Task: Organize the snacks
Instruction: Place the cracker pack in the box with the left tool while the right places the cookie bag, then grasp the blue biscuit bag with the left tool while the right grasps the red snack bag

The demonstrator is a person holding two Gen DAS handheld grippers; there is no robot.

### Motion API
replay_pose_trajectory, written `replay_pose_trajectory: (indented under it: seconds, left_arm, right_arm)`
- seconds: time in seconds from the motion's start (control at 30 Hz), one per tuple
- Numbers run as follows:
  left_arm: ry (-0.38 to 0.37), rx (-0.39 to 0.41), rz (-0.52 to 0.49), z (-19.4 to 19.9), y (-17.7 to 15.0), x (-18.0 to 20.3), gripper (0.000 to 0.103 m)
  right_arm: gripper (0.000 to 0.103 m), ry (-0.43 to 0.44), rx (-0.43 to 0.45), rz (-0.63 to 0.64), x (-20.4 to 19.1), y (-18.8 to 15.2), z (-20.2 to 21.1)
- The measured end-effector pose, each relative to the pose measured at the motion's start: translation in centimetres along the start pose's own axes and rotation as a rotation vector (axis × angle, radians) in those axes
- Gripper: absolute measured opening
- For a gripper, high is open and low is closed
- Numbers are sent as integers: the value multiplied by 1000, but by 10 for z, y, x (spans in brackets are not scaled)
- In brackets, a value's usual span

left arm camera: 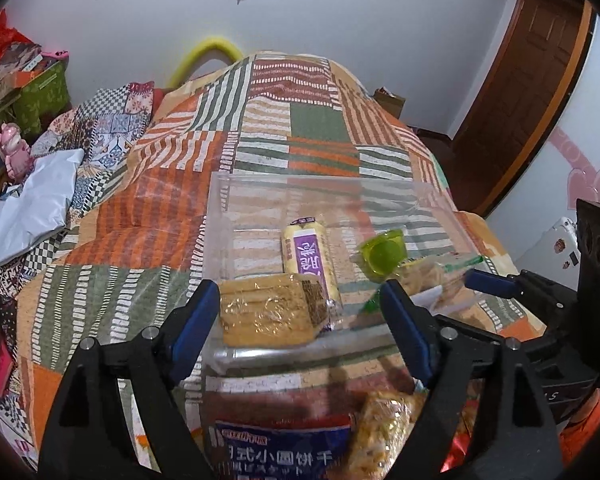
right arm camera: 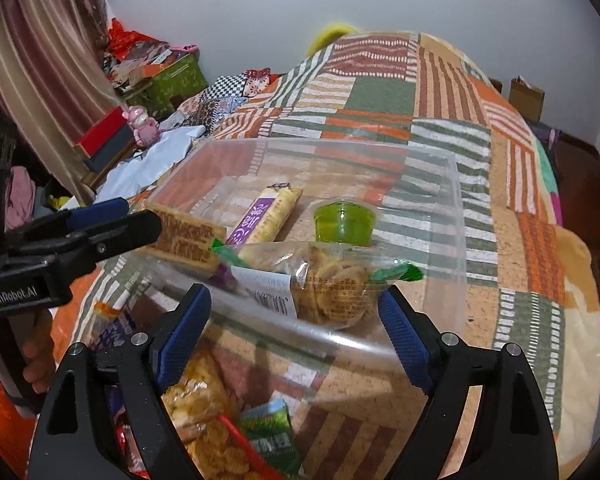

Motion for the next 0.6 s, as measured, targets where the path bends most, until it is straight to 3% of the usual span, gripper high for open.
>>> replay_pose_trajectory:
  seconds: [0.37,0.6]
  left_arm:
    - [34,46,-54,48,-22,8,92]
    - [48,26,-64,65,-50,3,95]
  right_arm:
    - [89,-12,92,47,-13,-9,50]
    - [91,3,122,54,-25,-26,72]
Point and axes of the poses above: each gripper's, at about its wrist camera, not at the fingertips, and z roughly against the way its jaws point, x to its right, y to its top, the point moved 6 cm from there along -z, roughly the way its jaws point, and after that the axes turned 3 degrees about x, right-handed, at the moved point
